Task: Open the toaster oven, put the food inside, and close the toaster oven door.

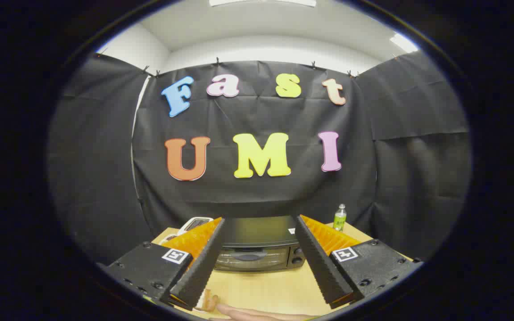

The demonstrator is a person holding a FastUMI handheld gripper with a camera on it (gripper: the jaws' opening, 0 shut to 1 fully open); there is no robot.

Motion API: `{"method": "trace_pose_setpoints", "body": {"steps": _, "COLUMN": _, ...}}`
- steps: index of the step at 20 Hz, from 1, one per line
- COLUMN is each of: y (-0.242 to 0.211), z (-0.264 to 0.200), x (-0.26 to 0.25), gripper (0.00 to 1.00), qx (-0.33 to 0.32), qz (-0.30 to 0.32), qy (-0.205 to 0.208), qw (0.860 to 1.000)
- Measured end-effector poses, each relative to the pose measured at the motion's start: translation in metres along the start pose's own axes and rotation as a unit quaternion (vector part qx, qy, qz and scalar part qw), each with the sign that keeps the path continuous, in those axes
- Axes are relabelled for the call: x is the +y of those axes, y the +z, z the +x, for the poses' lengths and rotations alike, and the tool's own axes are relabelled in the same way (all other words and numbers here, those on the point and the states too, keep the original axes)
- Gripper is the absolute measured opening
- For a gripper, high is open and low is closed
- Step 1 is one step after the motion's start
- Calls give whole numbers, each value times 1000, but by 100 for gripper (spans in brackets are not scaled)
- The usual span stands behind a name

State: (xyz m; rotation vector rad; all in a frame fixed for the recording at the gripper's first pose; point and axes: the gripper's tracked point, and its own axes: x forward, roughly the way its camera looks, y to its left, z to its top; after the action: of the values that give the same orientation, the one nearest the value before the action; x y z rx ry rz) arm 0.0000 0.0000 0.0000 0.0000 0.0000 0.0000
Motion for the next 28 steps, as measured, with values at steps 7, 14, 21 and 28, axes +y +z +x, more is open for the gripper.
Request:
{"method": "trace_pose_setpoints", "body": {"steps": 7, "y": -5, "z": 7, "x": 1, "gripper": 100, "qx": 1, "qz": -7, "qy": 2, "qw": 1000}}
{"method": "trace_pose_setpoints", "body": {"steps": 14, "y": -13, "z": 41, "x": 5, "gripper": 100, "qx": -1, "qz": -1, "qy": 18, "qw": 1000}}
{"method": "trace_pose_setpoints", "body": {"steps": 21, "y": -38, "z": 107, "x": 16, "gripper": 100, "qx": 3, "qz": -22, "qy": 33, "qw": 999}}
{"method": "trace_pose_setpoints", "body": {"steps": 28, "y": -97, "z": 177, "x": 24, "gripper": 100, "qx": 62, "qz": -16, "qy": 41, "qw": 997}}
